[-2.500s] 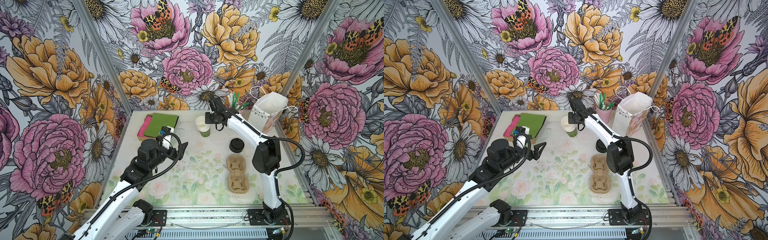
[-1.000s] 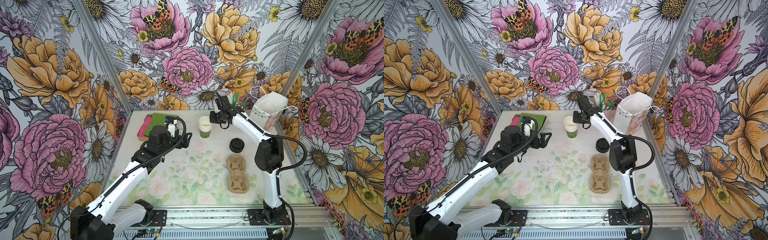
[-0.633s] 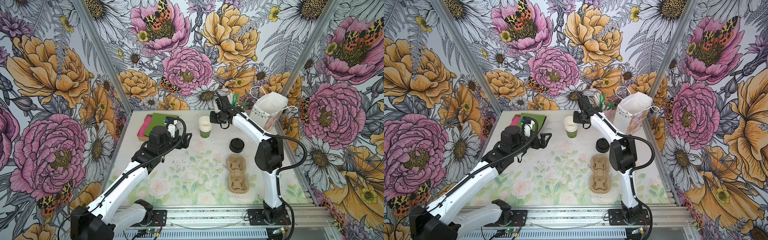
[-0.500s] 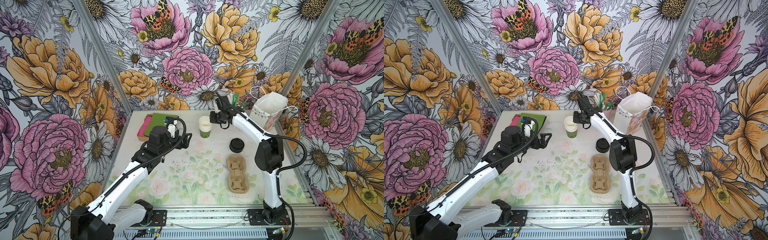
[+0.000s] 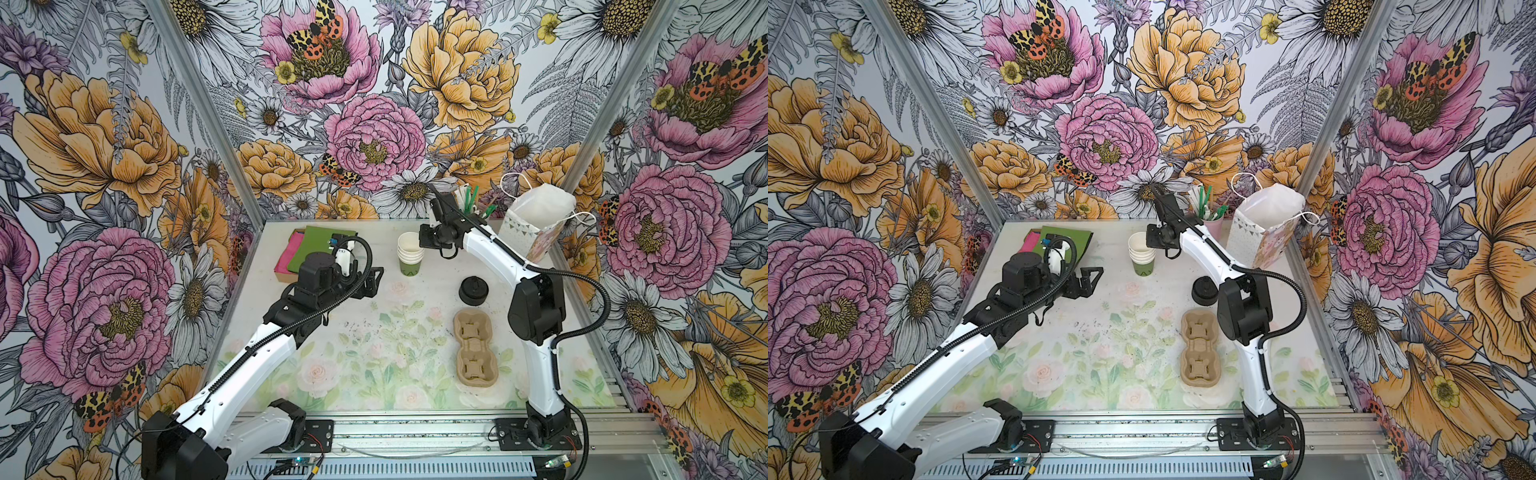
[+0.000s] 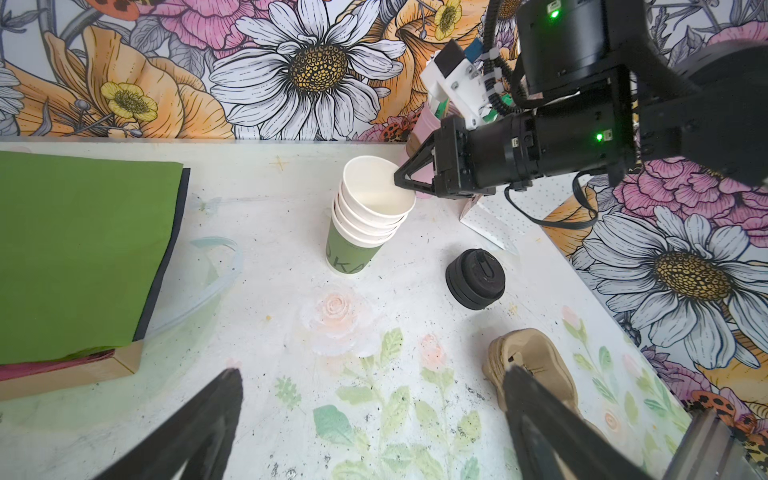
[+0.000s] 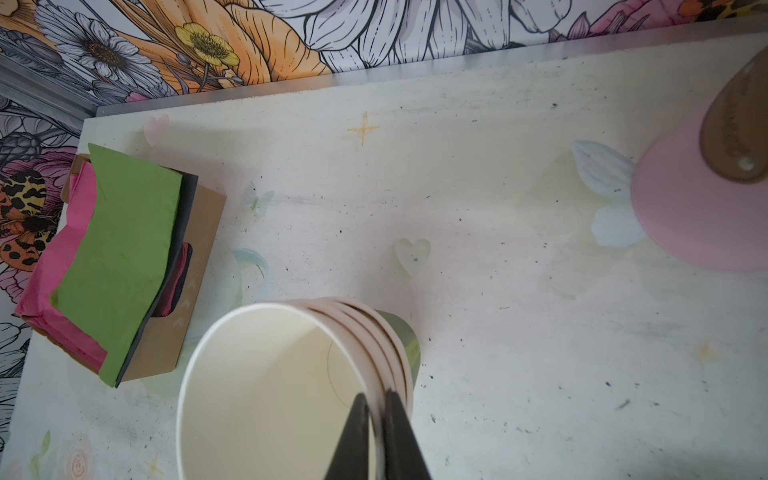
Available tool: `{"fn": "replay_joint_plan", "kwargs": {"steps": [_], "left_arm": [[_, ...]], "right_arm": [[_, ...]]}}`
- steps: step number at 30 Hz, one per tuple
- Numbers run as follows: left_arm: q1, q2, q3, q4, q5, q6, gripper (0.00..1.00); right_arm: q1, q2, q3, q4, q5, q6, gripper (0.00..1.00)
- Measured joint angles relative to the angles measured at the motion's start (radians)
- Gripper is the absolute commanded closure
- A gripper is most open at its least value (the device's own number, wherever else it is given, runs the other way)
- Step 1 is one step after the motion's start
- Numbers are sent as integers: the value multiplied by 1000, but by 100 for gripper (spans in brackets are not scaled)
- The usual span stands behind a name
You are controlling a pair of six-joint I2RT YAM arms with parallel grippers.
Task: Pack the takeout coffee
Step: 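Grip the rim of the top white cup with the right gripper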
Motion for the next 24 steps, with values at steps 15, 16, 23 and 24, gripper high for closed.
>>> {"fn": "replay_joint_plan", "kwargs": {"steps": [15,16,23,24], "left_arm": [[13,11,-14,26,16,-42,1],[14,17,-14,32,19,-46,1],[21,44,-14,46,35,-62,1],[21,44,-14,48,35,-67,1]], "right_arm": [[-1,3,0,2,-16,-2,100],[-1,2,0,2,-19,-2,100],[0,-17,0,-2,-34,0,100],[0,-23,0,-2,-34,0,100]]}}
